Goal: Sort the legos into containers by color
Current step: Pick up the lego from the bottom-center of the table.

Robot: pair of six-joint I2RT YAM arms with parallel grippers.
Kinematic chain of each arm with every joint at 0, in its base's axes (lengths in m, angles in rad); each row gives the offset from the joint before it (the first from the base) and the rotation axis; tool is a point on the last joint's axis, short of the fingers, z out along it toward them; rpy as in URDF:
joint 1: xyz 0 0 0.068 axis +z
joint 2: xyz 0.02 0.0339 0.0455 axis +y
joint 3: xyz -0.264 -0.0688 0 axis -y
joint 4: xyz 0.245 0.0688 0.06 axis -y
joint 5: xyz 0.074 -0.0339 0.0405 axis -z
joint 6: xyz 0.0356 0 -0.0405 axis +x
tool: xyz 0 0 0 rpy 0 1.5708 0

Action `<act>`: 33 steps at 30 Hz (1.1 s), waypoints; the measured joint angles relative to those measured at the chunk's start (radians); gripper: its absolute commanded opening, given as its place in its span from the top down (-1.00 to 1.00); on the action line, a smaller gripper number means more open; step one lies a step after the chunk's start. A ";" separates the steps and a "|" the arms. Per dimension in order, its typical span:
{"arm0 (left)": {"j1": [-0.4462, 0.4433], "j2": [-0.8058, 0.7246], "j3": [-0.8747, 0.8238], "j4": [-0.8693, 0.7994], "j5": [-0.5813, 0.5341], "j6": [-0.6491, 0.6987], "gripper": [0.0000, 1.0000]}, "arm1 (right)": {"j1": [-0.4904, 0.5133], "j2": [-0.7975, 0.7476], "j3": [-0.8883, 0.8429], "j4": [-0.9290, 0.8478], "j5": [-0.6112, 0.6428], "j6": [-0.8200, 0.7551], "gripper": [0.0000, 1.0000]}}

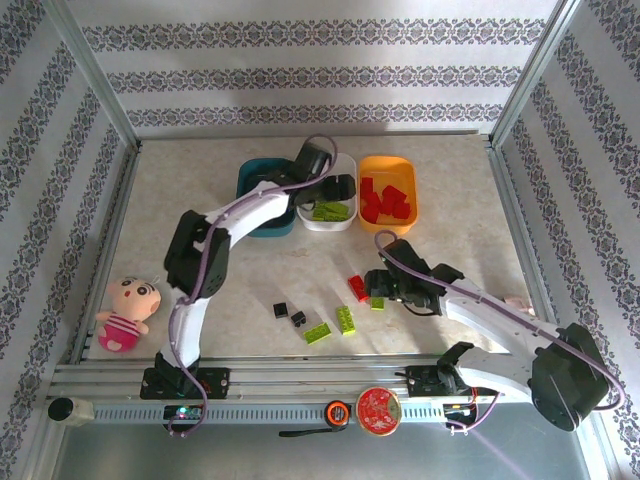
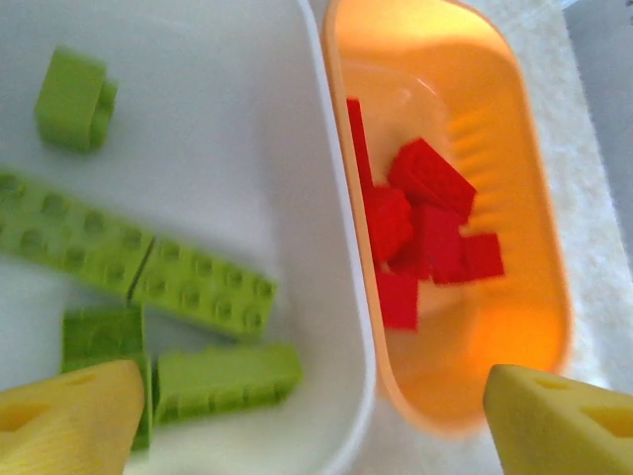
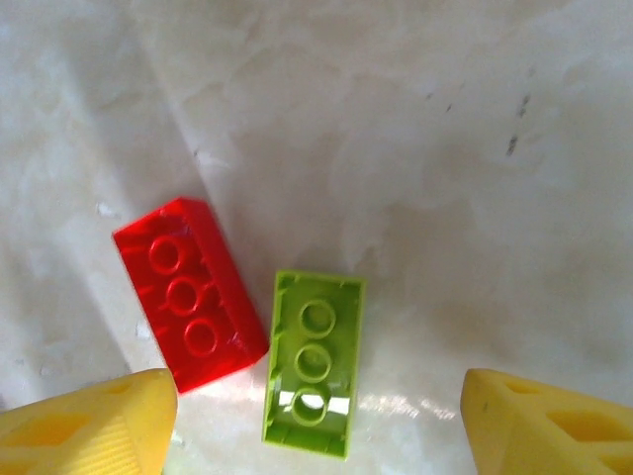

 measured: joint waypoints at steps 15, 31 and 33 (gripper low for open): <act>0.000 -0.687 -0.779 0.195 -0.127 -0.048 -0.99 | 0.314 0.306 0.154 0.006 -0.096 -0.057 -0.37; 0.000 -0.899 -0.970 0.151 -0.232 -0.067 -0.99 | 0.330 0.425 0.190 0.000 -0.046 -0.097 0.30; 0.000 -0.908 -0.975 0.143 -0.238 -0.067 -0.99 | 0.330 0.425 0.192 0.001 -0.045 -0.099 0.38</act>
